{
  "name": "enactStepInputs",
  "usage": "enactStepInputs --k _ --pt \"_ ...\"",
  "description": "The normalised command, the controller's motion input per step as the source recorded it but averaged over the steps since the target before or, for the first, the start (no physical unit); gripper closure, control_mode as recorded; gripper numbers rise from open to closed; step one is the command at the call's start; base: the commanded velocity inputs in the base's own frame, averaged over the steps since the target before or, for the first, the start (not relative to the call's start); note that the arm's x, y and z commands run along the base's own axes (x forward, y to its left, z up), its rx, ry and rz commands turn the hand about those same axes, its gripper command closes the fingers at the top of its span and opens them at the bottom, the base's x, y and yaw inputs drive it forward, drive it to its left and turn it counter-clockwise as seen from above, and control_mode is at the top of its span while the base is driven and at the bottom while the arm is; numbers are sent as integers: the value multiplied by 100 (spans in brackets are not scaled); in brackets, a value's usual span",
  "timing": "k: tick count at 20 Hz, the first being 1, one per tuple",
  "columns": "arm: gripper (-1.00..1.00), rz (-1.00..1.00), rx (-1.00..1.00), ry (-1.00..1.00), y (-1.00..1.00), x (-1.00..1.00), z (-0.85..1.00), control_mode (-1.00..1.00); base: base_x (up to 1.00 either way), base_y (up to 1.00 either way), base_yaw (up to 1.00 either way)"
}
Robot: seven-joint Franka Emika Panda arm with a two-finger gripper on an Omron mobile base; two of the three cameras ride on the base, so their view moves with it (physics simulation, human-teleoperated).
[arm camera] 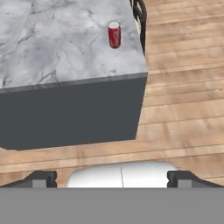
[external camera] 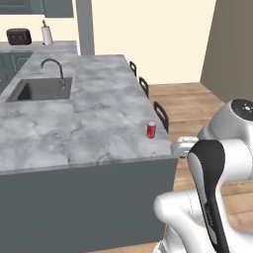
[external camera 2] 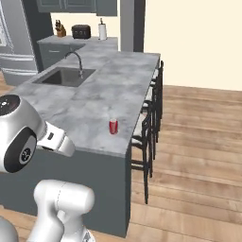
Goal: Four empty soda cans are scattered around the kitchen. Gather all the cans and cluster them next to the stove for recycling.
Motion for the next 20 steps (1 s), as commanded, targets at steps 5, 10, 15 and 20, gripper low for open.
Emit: enactStepInputs --k 5,10,15,20 --pt "-100 0 0 0 0 0 0 100 50 -24 0" --pt "-100 0 0 0 0 0 0 100 47 -24 0" --pt "-100 0 0 0 0 0 0 100 45 -31 0" --pt "-100 0 0 0 0 0 0 100 37 -32 0"
